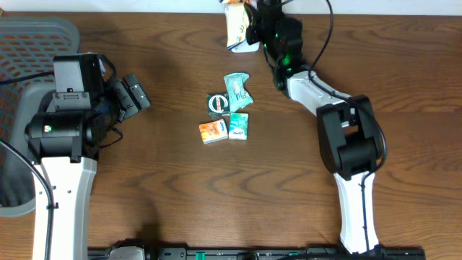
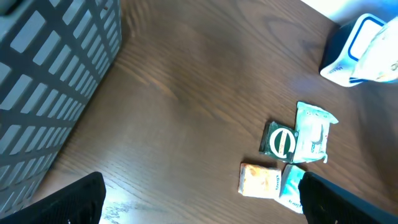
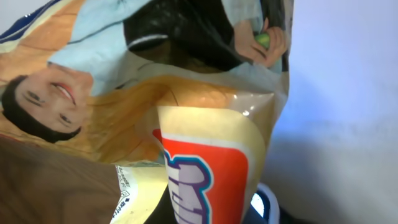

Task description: Scan the item barcode

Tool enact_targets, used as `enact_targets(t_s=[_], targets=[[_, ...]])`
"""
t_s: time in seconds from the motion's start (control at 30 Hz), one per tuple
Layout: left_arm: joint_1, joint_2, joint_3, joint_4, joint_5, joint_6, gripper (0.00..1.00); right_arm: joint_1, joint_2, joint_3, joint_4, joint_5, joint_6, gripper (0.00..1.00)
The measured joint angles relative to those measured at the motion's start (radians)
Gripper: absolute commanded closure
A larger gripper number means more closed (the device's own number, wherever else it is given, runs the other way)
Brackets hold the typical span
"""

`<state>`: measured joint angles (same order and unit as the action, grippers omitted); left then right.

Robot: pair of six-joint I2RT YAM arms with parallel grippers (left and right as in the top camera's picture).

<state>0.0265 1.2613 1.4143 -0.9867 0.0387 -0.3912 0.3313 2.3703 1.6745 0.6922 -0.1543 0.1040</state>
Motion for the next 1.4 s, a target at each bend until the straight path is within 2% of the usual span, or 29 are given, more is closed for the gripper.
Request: enact_targets(t_s=[0.23, 0.33, 0.6, 0.8, 0.83, 0.87, 0.93, 1.13, 1.3, 1.4], targets=[[0.000, 0.000, 0.000, 0.000, 0.000, 0.000, 0.02, -0.007, 0.007, -0.001, 0.053, 0.057, 0.003, 0.99], [0.000, 0.000, 0.000, 0.000, 0.000, 0.000, 0.02, -0.027, -0.006, -0.001, 0.011, 0.061, 0.002, 0.99], [0.000, 0.000, 0.000, 0.000, 0.000, 0.000, 0.02, -0.198, -0.172, -0.001, -0.422, 0.081, -0.025, 0.99], [0.000, 0.000, 0.000, 0.000, 0.000, 0.000, 0.02, -0.414, -0.272, 0.005, -0.757, 0.176, -0.192, 0.99], [0.000, 0.000, 0.000, 0.000, 0.000, 0.000, 0.02, -0.444, -0.274, 0.007, -0.808, 0.204, -0.227, 0.87], [0.000, 0.000, 0.000, 0.000, 0.000, 0.000, 0.02, -0.478, -0.274, 0.009, -0.865, 0.241, -0.266, 0.62], [0.000, 0.000, 0.000, 0.000, 0.000, 0.000, 0.02, -0.534, -0.272, 0.008, -0.956, 0.313, -0.339, 0.03], [0.000, 0.000, 0.000, 0.000, 0.000, 0.000, 0.02, -0.664, -0.271, 0.008, -1.123, 0.351, -0.435, 0.01], [0.000, 0.000, 0.000, 0.000, 0.000, 0.000, 0.02, -0.668, -0.271, 0.008, -1.153, 0.213, -0.450, 0.01], [0.000, 0.000, 0.000, 0.000, 0.000, 0.000, 0.02, -0.636, -0.271, 0.008, -1.139, 0.095, -0.431, 0.04]])
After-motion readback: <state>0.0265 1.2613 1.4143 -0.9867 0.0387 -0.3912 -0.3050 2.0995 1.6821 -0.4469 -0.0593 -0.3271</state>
